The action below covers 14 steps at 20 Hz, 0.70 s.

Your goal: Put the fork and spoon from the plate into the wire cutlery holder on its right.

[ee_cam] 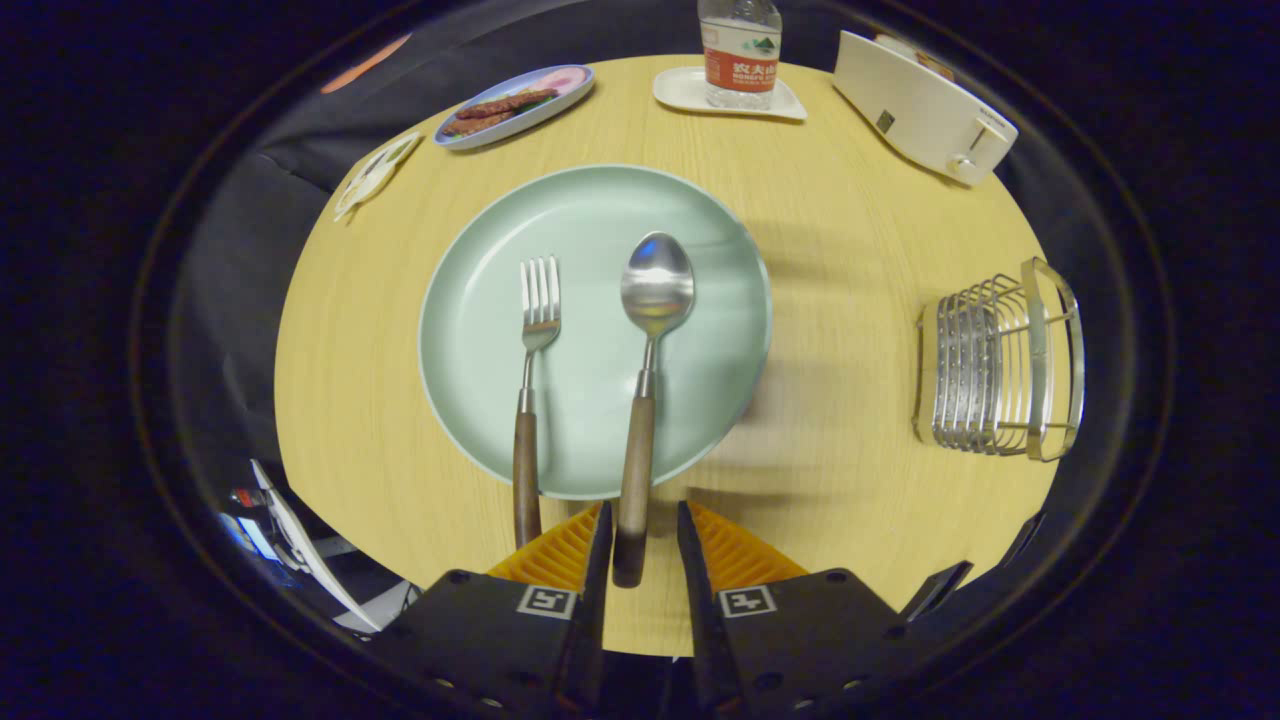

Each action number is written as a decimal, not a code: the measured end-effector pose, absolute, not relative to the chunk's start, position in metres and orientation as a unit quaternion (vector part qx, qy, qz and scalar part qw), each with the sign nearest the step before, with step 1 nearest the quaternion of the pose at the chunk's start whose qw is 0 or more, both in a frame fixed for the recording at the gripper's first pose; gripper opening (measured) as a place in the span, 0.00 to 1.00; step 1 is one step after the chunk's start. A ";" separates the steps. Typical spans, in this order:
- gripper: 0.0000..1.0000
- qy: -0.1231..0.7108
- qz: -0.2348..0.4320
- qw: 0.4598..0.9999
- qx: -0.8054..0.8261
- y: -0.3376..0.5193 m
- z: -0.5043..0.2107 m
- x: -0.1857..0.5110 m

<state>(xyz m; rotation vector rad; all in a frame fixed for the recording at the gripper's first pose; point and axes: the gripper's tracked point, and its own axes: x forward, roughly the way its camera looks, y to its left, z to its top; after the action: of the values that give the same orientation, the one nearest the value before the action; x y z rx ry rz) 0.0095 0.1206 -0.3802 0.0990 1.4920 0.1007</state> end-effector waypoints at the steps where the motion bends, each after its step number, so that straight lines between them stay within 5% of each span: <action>1: 0.31 0.681 0.039 0.730 0.047 0.121 -0.381 0.009; 2: 0.14 0.682 0.036 0.729 0.047 0.120 -0.381 0.010; 4: 0.12 0.682 0.035 0.730 0.041 0.116 -0.378 0.010; 5: 0.02 0.680 0.038 0.730 0.044 0.116 -0.376 0.011; 14: 0.01 0.657 0.065 0.749 0.058 0.103 -0.325 0.010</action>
<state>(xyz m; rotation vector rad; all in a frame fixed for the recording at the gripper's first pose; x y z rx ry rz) 0.0097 0.1034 -0.3254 0.1258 1.4358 0.1423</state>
